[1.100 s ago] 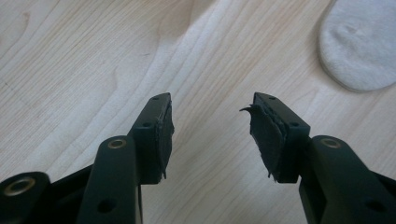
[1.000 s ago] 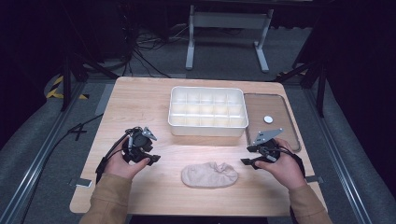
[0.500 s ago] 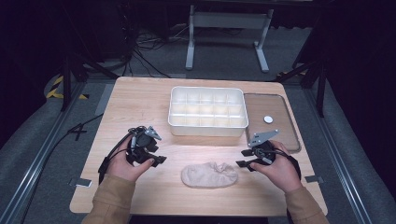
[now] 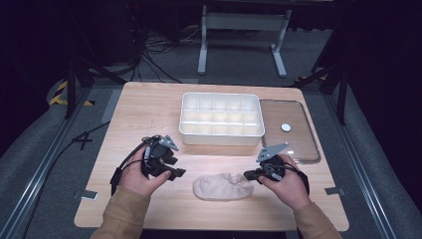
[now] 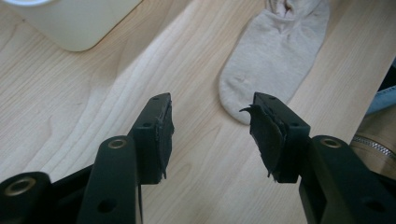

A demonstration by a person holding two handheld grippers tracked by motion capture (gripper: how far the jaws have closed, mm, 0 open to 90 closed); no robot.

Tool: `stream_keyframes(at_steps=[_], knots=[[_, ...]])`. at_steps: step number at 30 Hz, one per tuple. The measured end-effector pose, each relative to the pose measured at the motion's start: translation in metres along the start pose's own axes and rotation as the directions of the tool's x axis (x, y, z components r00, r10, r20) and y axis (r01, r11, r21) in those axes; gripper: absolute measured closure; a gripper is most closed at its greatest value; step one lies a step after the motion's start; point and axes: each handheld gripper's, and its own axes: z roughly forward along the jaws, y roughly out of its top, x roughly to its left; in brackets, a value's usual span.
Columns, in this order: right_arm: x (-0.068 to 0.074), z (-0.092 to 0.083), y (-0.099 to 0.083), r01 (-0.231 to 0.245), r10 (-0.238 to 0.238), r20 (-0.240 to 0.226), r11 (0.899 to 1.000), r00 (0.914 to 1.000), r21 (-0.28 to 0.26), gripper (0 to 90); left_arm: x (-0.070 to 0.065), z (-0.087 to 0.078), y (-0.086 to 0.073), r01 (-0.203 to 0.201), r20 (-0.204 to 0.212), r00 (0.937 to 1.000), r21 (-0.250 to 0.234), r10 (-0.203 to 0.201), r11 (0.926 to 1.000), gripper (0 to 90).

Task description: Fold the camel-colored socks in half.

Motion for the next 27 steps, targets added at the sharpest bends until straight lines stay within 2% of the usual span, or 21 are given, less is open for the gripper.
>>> stream_keyframes(at_steps=[9,11,12,15,18,20,27], knots=[[0.011,0.010,0.003,0.006,-0.006,-0.020,1.000,0.9998,-0.019,89.8,-0.004,0.005,0.003,-0.002,0.008,1.0000,0.006,0.002,1.0000,45.9],[0.013,0.014,0.004,0.007,-0.008,-0.023,1.000,0.9997,-0.021,89.9,-0.003,0.005,0.002,0.023,0.030,0.9993,0.018,-0.023,0.9996,45.4],[0.014,0.015,0.005,0.008,-0.008,-0.030,1.000,0.9995,-0.024,89.9,-0.003,0.007,0.001,0.027,0.036,0.9990,0.009,-0.027,0.9996,45.7],[0.020,0.024,0.006,0.010,-0.011,-0.041,1.000,0.9991,-0.021,89.9,-0.003,0.009,0.001,0.040,0.041,0.9983,0.018,-0.041,0.9990,45.3],[0.026,0.034,0.006,0.015,-0.016,-0.042,1.000,0.9990,-0.011,89.8,-0.003,0.011,0.001,0.037,0.036,0.9987,0.022,-0.037,0.9991,44.4],[0.029,0.040,0.007,0.032,-0.032,-0.041,0.999,0.9986,-0.009,89.8,-0.004,0.014,-0.001,0.056,0.050,0.9972,0.010,-0.057,0.9984,43.9],[0.039,0.054,0.008,0.044,-0.044,-0.053,0.999,0.9976,-0.009,89.8,-0.005,0.018,-0.002,0.057,0.045,0.9973,0.004,-0.057,0.9984,44.3]])
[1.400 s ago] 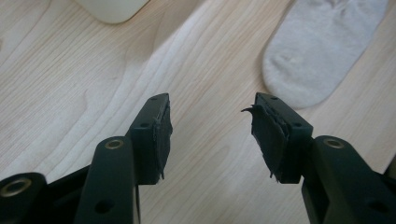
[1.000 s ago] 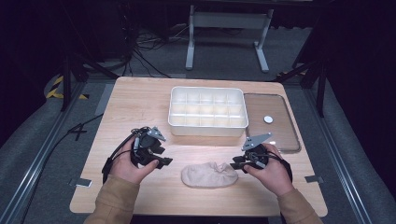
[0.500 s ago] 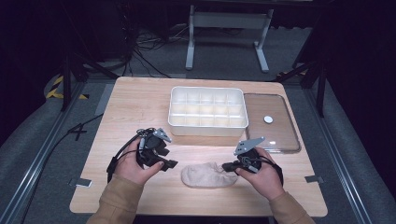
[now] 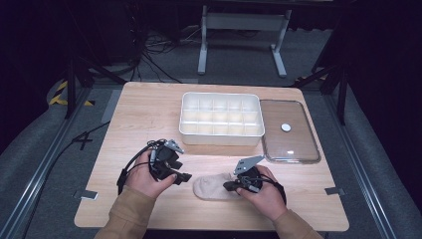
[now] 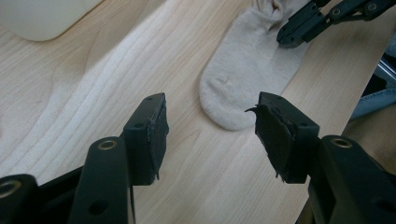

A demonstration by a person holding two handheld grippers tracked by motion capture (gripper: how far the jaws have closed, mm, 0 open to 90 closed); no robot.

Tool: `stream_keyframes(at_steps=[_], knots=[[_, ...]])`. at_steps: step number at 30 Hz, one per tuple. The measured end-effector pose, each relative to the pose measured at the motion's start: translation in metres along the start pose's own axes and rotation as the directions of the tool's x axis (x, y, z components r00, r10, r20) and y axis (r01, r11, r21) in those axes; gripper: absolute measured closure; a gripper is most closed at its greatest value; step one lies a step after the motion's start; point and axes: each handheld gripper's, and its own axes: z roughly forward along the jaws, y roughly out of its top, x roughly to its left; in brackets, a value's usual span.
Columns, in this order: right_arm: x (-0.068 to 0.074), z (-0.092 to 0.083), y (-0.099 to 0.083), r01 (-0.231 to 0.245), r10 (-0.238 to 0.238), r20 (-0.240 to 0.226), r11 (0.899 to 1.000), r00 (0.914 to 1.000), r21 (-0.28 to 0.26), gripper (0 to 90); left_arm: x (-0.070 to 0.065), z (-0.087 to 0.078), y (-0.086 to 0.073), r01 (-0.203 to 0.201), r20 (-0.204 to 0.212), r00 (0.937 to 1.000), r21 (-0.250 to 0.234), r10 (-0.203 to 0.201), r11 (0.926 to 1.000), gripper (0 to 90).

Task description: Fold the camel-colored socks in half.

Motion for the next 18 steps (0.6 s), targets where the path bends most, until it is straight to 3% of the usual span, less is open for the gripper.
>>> stream_keyframes(at_steps=[12,18], knots=[[-0.001,0.013,-0.004,0.008,-0.008,0.009,1.000,0.9999,0.026,89.7,0.002,0.014,0.000,0.008,0.009,0.9999,0.024,-0.008,0.9997,42.8],[-0.001,0.013,-0.004,0.018,-0.018,0.007,0.999,0.9998,0.028,89.7,0.001,0.042,-0.003,0.034,-0.002,0.9994,0.041,-0.034,0.9986,45.9]])
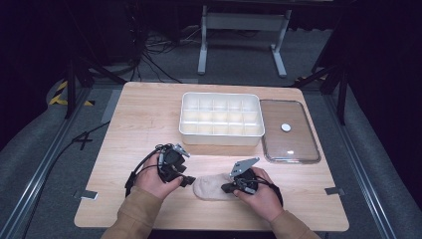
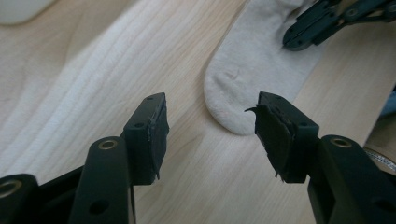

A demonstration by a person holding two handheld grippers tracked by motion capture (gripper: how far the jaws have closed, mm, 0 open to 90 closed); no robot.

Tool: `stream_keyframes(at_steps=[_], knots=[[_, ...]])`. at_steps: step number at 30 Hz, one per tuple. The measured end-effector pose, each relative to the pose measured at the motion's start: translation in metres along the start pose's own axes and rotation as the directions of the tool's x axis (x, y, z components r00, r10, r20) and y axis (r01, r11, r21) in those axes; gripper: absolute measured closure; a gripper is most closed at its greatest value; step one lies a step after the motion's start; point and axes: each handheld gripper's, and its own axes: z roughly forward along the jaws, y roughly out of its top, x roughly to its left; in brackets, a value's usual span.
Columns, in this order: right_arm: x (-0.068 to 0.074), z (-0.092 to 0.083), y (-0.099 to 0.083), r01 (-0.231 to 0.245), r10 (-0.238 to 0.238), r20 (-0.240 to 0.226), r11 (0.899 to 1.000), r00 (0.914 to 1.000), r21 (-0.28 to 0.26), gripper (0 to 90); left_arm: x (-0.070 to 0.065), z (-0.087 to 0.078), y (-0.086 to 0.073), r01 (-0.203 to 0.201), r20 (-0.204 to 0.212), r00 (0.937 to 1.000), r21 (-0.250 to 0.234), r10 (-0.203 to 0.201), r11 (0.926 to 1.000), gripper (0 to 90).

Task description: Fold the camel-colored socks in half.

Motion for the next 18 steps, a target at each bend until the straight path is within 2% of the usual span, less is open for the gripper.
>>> stream_keyframes(at_steps=[6,10,13,18], knots=[[0.000,0.000,-0.001,0.002,-0.002,-0.002,1.000,1.0000,-0.010,89.7,-0.001,0.023,-0.002,0.067,-0.011,0.9977,0.001,-0.067,0.9978,49.4],[0.000,0.000,-0.002,0.002,-0.002,-0.002,1.000,1.0000,-0.018,89.6,-0.003,0.030,-0.001,0.071,-0.014,0.9974,0.006,-0.071,0.9974,50.5],[0.000,0.000,-0.003,0.001,-0.002,-0.003,1.000,1.0000,-0.021,89.6,-0.007,0.038,0.001,0.053,-0.058,0.9971,0.037,-0.051,0.9979,49.1],[0.000,0.000,-0.004,0.001,-0.001,-0.004,1.000,1.0000,-0.025,89.4,-0.013,0.042,0.004,0.031,-0.075,0.9968,0.060,-0.027,0.9977,51.2]])
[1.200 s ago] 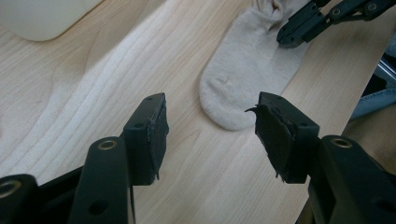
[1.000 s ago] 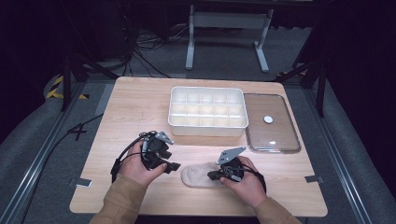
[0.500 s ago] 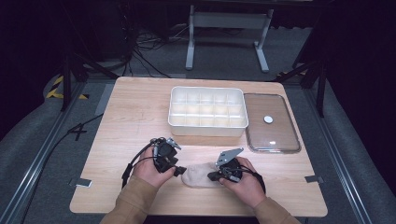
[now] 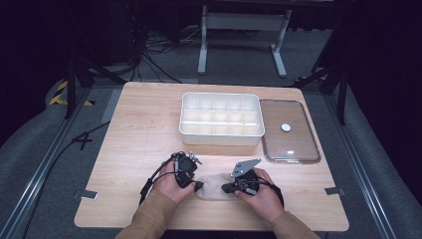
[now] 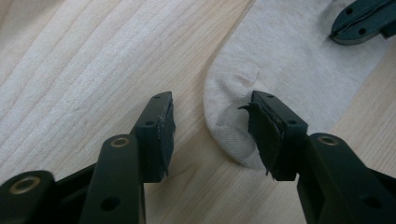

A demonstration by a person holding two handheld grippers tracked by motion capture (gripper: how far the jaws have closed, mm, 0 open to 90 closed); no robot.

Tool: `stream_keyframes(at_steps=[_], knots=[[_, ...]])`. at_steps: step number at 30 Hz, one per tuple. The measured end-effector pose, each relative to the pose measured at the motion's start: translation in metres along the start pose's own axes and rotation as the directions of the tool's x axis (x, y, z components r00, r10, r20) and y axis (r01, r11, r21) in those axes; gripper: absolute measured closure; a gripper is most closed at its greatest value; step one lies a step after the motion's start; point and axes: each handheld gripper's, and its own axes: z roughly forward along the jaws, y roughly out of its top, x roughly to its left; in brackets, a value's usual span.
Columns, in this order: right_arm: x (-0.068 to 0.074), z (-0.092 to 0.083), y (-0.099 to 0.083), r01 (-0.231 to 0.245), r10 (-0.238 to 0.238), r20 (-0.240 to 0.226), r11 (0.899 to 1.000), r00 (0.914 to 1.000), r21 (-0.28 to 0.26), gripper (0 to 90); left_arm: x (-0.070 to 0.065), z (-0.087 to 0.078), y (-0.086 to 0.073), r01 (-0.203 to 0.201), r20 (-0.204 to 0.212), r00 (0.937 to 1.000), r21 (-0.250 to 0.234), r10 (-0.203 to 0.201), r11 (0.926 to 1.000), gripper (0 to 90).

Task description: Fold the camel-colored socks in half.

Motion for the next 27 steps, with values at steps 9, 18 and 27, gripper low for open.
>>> stream_keyframes(at_steps=[9,18,27], knots=[[0.001,0.000,0.000,0.014,-0.014,0.006,1.000,0.9999,0.000,89.2,-0.011,0.002,0.003,-0.057,-0.045,0.9973,0.030,0.058,0.9979,54.6],[0.001,0.000,0.000,0.011,-0.011,0.007,1.000,0.9999,0.000,88.5,-0.014,0.003,0.003,-0.078,-0.015,0.9968,0.017,0.079,0.9968,67.6],[0.001,-0.010,0.002,-0.005,0.006,0.031,0.999,0.9995,-0.044,82.3,-0.008,0.003,0.000,-0.011,0.043,0.9990,-0.021,0.012,0.9997,83.5]])
